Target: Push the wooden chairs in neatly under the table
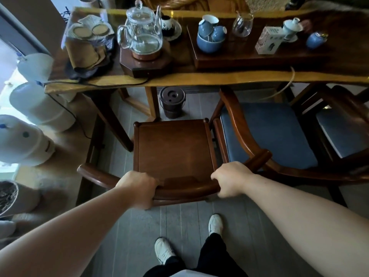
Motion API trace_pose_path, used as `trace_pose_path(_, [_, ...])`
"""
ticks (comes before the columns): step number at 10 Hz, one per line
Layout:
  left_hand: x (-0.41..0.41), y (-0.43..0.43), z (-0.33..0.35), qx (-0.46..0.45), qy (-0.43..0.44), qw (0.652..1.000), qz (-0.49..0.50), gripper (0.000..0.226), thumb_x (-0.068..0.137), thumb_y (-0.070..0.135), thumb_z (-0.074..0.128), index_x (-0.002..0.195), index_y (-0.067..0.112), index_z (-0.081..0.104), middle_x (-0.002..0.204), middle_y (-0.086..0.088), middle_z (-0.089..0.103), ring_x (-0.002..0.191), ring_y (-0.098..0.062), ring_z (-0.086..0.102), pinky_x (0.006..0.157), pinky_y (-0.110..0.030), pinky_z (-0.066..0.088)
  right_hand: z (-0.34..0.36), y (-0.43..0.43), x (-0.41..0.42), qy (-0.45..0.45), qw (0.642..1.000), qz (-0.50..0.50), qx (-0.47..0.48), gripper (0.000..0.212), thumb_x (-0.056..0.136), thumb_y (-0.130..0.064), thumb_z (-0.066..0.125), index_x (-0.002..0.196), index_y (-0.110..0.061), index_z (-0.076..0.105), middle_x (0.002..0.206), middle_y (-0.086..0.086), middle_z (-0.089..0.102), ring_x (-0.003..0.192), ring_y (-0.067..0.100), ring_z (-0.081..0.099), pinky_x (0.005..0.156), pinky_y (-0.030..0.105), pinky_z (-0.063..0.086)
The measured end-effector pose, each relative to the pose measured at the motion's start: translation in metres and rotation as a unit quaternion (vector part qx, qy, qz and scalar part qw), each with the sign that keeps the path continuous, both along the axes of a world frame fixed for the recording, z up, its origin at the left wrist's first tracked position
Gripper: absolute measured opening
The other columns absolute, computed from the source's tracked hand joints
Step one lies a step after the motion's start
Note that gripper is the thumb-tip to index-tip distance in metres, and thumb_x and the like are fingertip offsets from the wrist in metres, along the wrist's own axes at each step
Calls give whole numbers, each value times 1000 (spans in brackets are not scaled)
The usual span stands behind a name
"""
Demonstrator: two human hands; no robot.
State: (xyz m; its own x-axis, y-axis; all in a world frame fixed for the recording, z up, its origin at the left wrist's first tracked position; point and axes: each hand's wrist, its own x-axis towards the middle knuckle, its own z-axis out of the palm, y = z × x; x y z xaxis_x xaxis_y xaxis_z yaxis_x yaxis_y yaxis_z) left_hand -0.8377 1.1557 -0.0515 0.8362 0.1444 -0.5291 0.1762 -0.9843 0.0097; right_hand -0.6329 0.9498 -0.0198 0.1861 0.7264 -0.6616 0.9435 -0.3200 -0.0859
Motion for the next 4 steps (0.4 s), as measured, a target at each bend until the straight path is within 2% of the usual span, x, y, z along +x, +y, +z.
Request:
trace_pose_path(1, [-1,8,9,14,14,1000,-1,15,69,33,56,83,37,56,55,11,49,46,-6,42,43,-25,30,0,7,-5,-3,1000,0,11,16,74,-44,63,78,-30,56,69,-8,58,66,15,56,63,33,49])
trace_pose_path(2, [2,12,17,-3,48,999,-1,12,70,35,58,79,35,51,60,10,53,49,-7,46,46,-27,39,4,8,-6,5,1000,-1,2,16,76,-44,64,83,-31,56,73,-8,59,69,15,57,66,35,53])
trace_pose_path(3, [3,15,30,-94,91,991,36,34,74,59,59,98,36,52,76,11,62,65,-9,57,64,-33,54,11,7,-4,20,1000,6,-20,46,79,-62,63,110,-29,56,96,-6,64,90,20,61,79,40,54])
trace_pose_path(4, [8,22,48,-84,47,994,59,71,76,78,43,128,29,39,105,4,63,89,-17,61,77,-39,55,26,18,2,-31,999,39,-5,90,77,-80,50,148,-28,32,147,4,47,129,30,47,105,50,40])
